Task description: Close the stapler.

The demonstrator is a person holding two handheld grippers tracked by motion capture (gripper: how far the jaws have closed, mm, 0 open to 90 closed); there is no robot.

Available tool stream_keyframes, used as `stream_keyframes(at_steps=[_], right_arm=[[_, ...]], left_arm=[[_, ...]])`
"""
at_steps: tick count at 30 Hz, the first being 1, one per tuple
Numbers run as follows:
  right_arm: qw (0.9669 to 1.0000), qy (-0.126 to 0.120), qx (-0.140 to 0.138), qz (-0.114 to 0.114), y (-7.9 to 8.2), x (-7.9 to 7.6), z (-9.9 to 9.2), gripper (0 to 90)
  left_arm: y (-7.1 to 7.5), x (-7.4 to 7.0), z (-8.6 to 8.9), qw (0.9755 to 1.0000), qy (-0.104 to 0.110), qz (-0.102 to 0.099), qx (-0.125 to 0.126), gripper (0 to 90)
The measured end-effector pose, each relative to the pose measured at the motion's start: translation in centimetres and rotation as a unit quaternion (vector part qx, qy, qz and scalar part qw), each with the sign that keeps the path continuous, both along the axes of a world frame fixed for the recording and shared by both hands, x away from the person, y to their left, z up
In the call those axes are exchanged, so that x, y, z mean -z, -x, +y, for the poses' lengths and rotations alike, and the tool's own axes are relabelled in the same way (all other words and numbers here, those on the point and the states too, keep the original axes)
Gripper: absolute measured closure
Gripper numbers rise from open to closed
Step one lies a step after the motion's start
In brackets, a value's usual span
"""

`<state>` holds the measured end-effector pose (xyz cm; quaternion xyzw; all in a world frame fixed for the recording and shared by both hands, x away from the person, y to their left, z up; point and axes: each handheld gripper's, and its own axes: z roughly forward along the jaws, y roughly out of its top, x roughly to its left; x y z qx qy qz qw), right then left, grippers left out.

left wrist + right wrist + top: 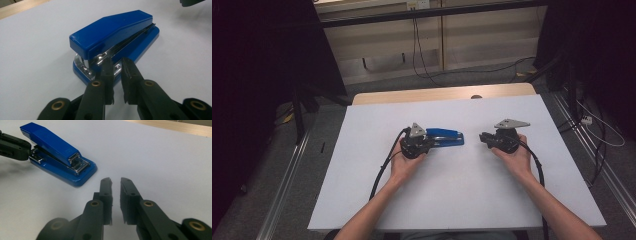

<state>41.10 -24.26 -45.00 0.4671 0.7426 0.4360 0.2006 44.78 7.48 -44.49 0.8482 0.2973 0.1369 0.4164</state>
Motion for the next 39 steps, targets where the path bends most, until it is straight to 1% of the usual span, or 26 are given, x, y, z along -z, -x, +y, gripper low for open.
stream_keyframes(at_steps=[2, 4, 7, 9, 11, 12, 13, 14, 15, 16, 18, 19, 20, 21, 22, 23, 24, 25, 27, 28, 29, 30, 32, 35, 37, 39], right_arm=[[1.0000, -0.003, 0.000, -0.001, 0.0, 0.0, 0.0, 78.0], [1.0000, -0.008, 0.001, -0.003, 0.1, -0.1, 0.0, 74.2], [0.9999, -0.012, -0.001, -0.003, 0.2, -0.2, 0.0, 68.7], [0.9999, -0.014, -0.002, -0.003, 0.3, -0.2, 0.0, 62.1], [0.9999, -0.015, -0.002, 0.001, 0.3, -0.3, 0.0, 56.1], [0.9999, -0.013, -0.003, 0.004, 0.3, -0.3, 0.0, 50.5], [0.9999, -0.013, -0.001, 0.007, 0.3, -0.2, 0.0, 44.9], [0.9999, -0.013, 0.001, 0.008, 0.3, -0.2, 0.1, 41.0], [0.9999, -0.012, 0.003, 0.010, 0.3, -0.2, 0.1, 36.7], [0.9999, -0.013, 0.004, 0.009, 0.3, -0.2, 0.1, 32.8], [0.9999, -0.015, 0.006, 0.005, 0.4, -0.2, 0.2, 23.6], [0.9998, -0.018, 0.006, 0.003, 0.4, -0.3, 0.2, 20.0], [0.9998, -0.016, 0.010, -0.001, 0.4, -0.3, 0.3, 15.8], [0.9998, -0.015, 0.011, -0.003, 0.4, -0.3, 0.4, 13.5], [0.9998, -0.012, 0.012, -0.005, 0.5, -0.4, 0.5, 10.9], [0.9998, -0.009, 0.012, -0.008, 0.5, -0.4, 0.6, 10.1], [0.9998, -0.007, 0.013, -0.012, 0.6, -0.5, 0.6, 9.1], [0.9998, -0.008, 0.015, -0.013, 0.6, -0.5, 0.6, 8.6], [0.9996, -0.013, 0.019, -0.017, 0.7, -0.7, 0.6, 7.4], [0.9995, -0.014, 0.020, -0.018, 0.8, -0.8, 0.6, 6.6], [0.9995, -0.015, 0.021, -0.020, 0.9, -0.8, 0.6, 6.1], [0.9994, -0.015, 0.023, -0.023, 0.9, -0.9, 0.6, 5.4], [0.9991, -0.011, 0.026, -0.031, 1.1, -1.0, 0.7, 4.5], [0.9988, -0.006, 0.028, -0.040, 1.4, -1.1, 0.7, 3.8], [0.9988, -0.007, 0.029, -0.040, 1.6, -1.3, 0.7, 3.9], [0.9984, -0.003, 0.036, -0.044, 1.9, -1.4, 0.6, 3.9]], left_arm=[[0.0, -0.1, 0.0, 1.0000, 0.009, 0.003, -0.001, 76.9], [0.1, -0.3, 0.1, 1.0000, 0.007, 0.002, 0.003, 76.0], [0.2, -0.6, 0.3, 0.9999, 0.013, 0.002, 0.002, 72.1], [0.3, -0.8, 0.5, 0.9999, 0.015, -0.003, -0.001, 69.2], [0.4, -0.8, 0.6, 0.9997, 0.024, 0.004, 0.001, 65.1], [0.5, -0.8, 0.7, 0.9993, 0.033, 0.016, 0.002, 64.3], [0.6, -0.9, 0.7, 0.9992, 0.034, 0.019, 0.005, 62.0], [0.9, -0.9, 0.7, 0.9993, 0.036, 0.014, 0.000, 58.6], [1.0, -1.0, 0.6, 0.9994, 0.034, 0.003, -0.003, 51.8], [1.2, -1.0, 0.6, 0.9995, 0.031, 0.001, -0.005, 45.7], [1.2, -1.1, 0.7, 0.9993, 0.033, -0.013, -0.012, 36.0], [1.1, -1.1, 0.8, 0.9993, 0.030, -0.017, -0.017, 31.9], [1.0, -1.1, 0.8, 0.9992, 0.032, -0.016, -0.021, 25.1], [1.0, -1.1, 0.9, 0.9989, 0.028, -0.022, -0.032, 20.4], [0.9, -1.2, 1.0, 0.9986, 0.023, -0.028, -0.037, 13.6], [0.9, -1.3, 1.1, 0.9985, 0.024, -0.031, -0.038, 10.9], [0.9, -1.3, 1.2, 0.9985, 0.029, -0.029, -0.037, 9.4], [0.9, -1.4, 1.4, 0.9983, 0.035, -0.029, -0.036, 8.9], [0.9, -1.5, 1.7, 0.9983, 0.043, -0.025, -0.031, 3.3], [1.0, -1.5, 1.8, 0.9983, 0.043, -0.027, -0.028, 3.0], [1.0, -1.6, 2.0, 0.9982, 0.041, -0.034, -0.025, 3.6], [1.1, -1.6, 2.2, 0.9983, 0.041, -0.031, -0.027, 3.8], [1.1, -1.7, 2.4, 0.9980, 0.055, -0.018, -0.025, 4.3], [1.4, -2.0, 2.7, 0.9979, 0.057, -0.016, -0.024, 4.4], [1.8, -2.2, 3.2, 0.9982, 0.051, -0.025, -0.021, 4.4], [2.3, -2.3, 3.6, 0.9980, 0.052, -0.030, -0.019, 4.4]])
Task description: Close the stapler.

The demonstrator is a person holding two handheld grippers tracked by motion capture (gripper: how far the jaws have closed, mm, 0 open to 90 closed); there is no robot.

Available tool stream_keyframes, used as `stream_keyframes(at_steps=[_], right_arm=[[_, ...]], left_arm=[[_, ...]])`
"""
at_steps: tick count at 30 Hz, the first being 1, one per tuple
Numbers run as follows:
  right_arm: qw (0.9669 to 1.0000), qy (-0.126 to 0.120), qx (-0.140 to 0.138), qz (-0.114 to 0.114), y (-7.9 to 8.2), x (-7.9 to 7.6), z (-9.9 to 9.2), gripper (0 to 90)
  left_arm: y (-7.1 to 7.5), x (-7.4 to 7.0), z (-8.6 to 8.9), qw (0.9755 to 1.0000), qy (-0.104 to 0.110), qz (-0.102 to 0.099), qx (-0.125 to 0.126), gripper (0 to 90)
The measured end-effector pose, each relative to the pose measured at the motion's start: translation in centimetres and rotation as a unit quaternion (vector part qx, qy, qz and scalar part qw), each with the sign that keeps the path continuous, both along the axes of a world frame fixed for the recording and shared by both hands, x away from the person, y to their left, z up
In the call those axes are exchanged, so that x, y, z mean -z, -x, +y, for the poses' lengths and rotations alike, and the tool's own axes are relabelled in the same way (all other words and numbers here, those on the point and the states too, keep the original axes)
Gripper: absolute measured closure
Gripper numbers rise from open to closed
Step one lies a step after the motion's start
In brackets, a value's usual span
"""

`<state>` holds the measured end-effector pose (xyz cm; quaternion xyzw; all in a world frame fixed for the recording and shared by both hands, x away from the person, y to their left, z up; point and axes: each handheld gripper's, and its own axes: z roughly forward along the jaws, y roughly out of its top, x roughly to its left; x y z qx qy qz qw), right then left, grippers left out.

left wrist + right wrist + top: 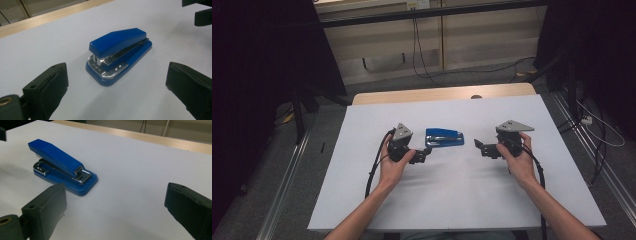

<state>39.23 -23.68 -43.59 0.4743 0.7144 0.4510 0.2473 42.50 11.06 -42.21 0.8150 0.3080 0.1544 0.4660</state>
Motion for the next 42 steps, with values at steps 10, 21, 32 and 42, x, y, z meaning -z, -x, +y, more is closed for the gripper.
stream_keyframes(at_steps=[10, 21, 32, 42], right_arm=[[0.9999, 0.007, 0.007, -0.011, 1.2, -0.3, 0.0, 4.0], [0.9991, 0.001, 0.024, -0.035, 2.9, -0.7, -0.1, 2.3], [0.9990, 0.000, 0.028, -0.034, 4.6, -0.8, -0.9, 1.7], [0.9982, -0.009, 0.045, -0.037, 6.3, -1.0, -2.1, 1.7]], left_arm=[[1.6, -0.2, 3.1, 0.9992, 0.002, -0.021, -0.035, 5.2], [3.7, -0.8, 5.1, 0.9974, 0.026, -0.039, -0.055, 5.2], [5.9, -1.5, 6.8, 0.9958, 0.050, -0.044, -0.063, 5.3], [7.2, -1.3, 9.0, 0.9943, 0.039, -0.044, -0.089, 5.1]])
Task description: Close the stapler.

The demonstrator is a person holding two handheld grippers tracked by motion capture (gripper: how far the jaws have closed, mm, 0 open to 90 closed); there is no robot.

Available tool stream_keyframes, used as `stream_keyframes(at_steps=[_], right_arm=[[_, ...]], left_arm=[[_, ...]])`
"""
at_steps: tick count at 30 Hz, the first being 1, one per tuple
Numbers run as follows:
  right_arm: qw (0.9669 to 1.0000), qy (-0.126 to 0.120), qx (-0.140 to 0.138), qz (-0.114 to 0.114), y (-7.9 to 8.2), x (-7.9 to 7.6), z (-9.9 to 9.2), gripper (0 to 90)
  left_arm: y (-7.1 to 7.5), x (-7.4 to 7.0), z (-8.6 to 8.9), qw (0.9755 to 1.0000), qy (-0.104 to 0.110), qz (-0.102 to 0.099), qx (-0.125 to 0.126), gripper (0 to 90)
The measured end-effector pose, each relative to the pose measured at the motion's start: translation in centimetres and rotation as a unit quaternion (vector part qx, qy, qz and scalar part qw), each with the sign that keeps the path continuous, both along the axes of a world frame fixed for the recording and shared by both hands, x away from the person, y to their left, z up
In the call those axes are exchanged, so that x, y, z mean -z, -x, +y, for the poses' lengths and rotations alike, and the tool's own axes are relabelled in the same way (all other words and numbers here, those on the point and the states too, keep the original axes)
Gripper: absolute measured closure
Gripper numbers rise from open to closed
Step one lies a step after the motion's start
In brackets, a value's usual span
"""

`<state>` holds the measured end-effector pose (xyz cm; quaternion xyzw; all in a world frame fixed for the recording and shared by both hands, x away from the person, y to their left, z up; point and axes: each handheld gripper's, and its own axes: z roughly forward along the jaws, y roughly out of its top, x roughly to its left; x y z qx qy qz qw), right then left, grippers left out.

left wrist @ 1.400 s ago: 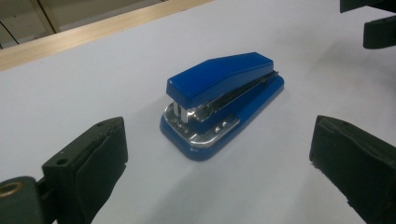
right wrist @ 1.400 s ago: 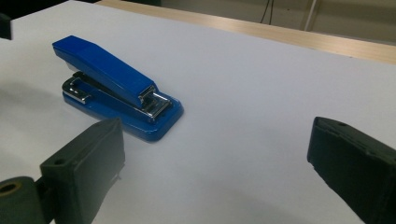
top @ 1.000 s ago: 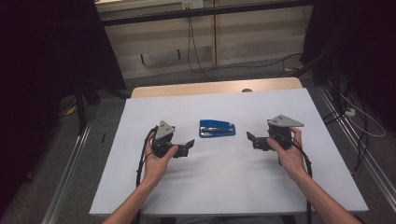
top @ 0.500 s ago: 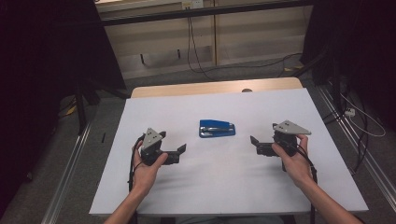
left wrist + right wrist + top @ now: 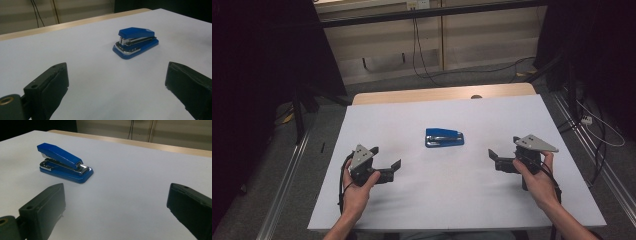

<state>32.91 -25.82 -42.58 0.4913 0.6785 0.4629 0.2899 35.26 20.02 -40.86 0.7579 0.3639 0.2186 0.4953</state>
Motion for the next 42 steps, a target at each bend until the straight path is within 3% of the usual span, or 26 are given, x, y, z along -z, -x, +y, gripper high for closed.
stream_keyframes(at_steps=[3, 12, 15, 21, 23, 25, 26, 28, 32, 42], right_arm=[[1.0000, 0.001, 0.003, 0.001, 0.6, -0.1, -0.4, 1.7], [0.9997, -0.002, 0.023, -0.003, 2.2, 0.0, -1.3, 1.7], [0.9997, 0.005, 0.023, -0.004, 2.7, 0.1, -1.4, 1.7], [0.9991, 0.007, 0.038, -0.015, 3.9, 0.5, -2.1, 1.7], [0.9989, 0.006, 0.043, -0.016, 4.1, 0.8, -2.2, 1.7], [0.9987, 0.003, 0.048, -0.018, 4.2, 1.0, -2.1, 1.7], [0.9987, 0.005, 0.048, -0.019, 4.3, 1.0, -2.1, 1.8], [0.9987, 0.005, 0.046, -0.019, 4.4, 1.1, -2.0, 1.8], [0.9989, 0.009, 0.042, -0.021, 4.5, 1.3, -1.7, 1.7], [0.9984, -0.003, 0.049, -0.030, 4.0, 1.2, -1.8, 1.7]], left_arm=[[0.5, 0.2, 0.4, 0.9997, -0.019, -0.012, -0.011, 4.9], [1.9, 0.6, 1.7, 0.9997, -0.006, -0.005, -0.024, 4.9], [2.2, 0.9, 2.2, 0.9995, -0.013, -0.011, -0.027, 4.9], [2.7, 1.3, 2.9, 0.9991, -0.014, -0.003, -0.039, 4.9], [3.0, 1.4, 2.9, 0.9988, -0.032, -0.002, -0.038, 4.9], [3.3, 1.6, 2.9, 0.9986, -0.032, 0.006, -0.041, 4.9], [3.4, 1.7, 2.9, 0.9989, -0.022, 0.008, -0.041, 4.9], [3.6, 1.6, 2.9, 0.9988, -0.031, 0.001, -0.039, 4.9], [3.4, 1.6, 3.1, 0.9986, -0.020, -0.003, -0.049, 4.9], [3.3, 1.5, 3.1, 0.9989, -0.004, -0.004, -0.047, 4.9]])
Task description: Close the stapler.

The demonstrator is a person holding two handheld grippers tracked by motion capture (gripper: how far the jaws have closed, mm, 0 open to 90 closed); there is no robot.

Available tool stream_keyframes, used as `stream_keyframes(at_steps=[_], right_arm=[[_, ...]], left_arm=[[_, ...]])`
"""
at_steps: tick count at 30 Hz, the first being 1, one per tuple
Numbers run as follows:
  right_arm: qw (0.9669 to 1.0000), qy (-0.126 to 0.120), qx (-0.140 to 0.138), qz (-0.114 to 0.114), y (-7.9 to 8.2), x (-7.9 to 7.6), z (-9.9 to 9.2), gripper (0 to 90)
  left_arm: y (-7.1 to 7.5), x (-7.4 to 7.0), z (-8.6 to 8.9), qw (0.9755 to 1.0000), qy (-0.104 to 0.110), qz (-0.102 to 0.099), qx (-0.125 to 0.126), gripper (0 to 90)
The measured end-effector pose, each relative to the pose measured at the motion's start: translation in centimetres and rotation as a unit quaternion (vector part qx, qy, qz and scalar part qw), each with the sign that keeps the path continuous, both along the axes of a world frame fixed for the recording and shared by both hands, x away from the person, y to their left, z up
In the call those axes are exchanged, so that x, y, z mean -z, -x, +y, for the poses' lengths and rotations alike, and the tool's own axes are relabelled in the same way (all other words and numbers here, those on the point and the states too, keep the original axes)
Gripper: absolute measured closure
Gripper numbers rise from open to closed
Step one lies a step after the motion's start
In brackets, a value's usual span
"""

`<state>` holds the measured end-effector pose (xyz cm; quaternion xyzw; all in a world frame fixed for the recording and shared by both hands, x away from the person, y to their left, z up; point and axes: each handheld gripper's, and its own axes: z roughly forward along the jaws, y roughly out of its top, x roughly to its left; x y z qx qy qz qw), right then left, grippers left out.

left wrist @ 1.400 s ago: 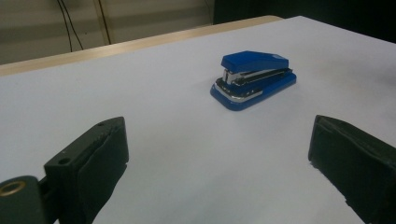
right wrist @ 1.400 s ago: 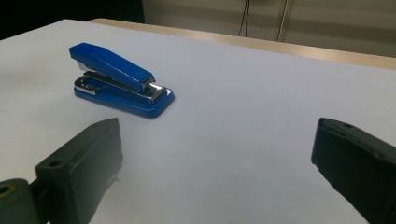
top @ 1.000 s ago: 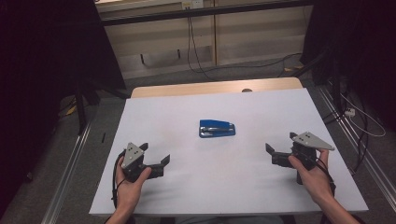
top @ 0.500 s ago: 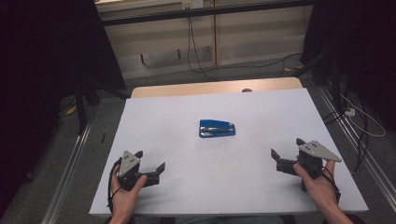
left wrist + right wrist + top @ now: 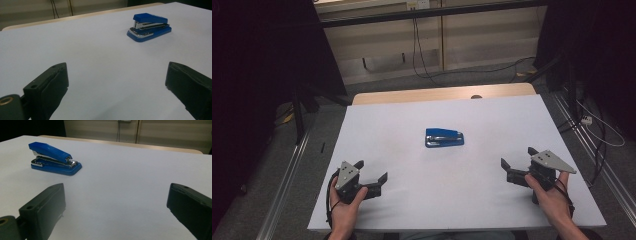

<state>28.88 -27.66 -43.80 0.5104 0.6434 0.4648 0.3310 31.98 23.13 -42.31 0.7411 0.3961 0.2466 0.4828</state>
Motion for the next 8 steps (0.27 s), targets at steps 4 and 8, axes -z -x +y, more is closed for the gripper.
stream_keyframes(at_steps=[4, 8], right_arm=[[1.0000, -0.001, -0.001, -0.002, -0.10, -0.03, 0.00, 1.8], [1.0000, -0.001, -0.003, -0.001, -0.13, -0.04, 0.04, 1.8]], left_arm=[[-0.06, -0.02, -0.06, 1.0000, -0.005, 0.000, 0.004, 4.9], [-0.13, 0.02, -0.12, 1.0000, -0.005, 0.001, 0.005, 4.9]])
